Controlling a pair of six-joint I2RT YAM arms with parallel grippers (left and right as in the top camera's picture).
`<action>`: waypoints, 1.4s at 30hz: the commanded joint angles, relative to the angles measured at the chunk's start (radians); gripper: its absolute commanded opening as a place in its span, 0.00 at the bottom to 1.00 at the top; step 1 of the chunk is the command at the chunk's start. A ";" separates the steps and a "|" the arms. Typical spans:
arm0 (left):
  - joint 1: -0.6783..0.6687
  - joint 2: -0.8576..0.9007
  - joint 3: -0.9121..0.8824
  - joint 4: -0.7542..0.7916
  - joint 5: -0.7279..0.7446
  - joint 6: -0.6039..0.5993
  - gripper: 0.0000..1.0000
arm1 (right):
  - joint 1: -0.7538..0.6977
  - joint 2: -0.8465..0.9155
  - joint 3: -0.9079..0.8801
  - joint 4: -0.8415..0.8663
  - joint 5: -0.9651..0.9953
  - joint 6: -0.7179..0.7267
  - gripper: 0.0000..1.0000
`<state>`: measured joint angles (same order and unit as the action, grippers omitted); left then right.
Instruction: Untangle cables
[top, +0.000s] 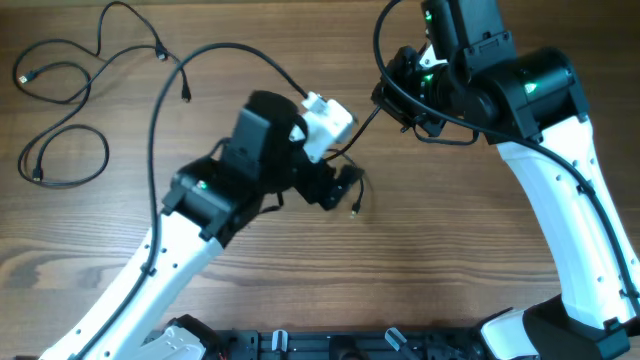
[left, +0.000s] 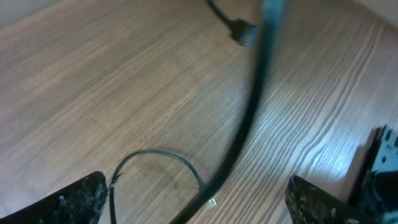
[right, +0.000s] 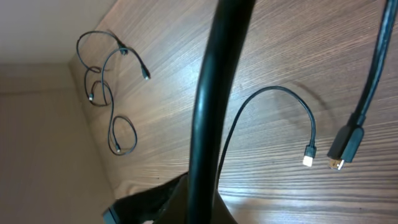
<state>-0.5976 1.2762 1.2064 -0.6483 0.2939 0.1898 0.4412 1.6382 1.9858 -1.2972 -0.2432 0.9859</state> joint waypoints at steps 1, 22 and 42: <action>-0.026 -0.006 0.004 0.029 -0.162 0.064 0.91 | -0.002 0.013 0.017 0.001 -0.056 -0.044 0.04; -0.027 -0.006 0.004 0.024 -0.168 0.034 0.04 | -0.002 0.013 0.017 -0.005 -0.081 -0.040 0.04; 0.003 -0.006 0.004 0.025 -0.174 -0.100 0.04 | -0.002 0.013 0.017 -0.005 -0.095 -0.070 0.99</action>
<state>-0.6235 1.2762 1.2064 -0.6281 0.1276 0.1654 0.4412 1.6382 1.9858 -1.3018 -0.3294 0.9321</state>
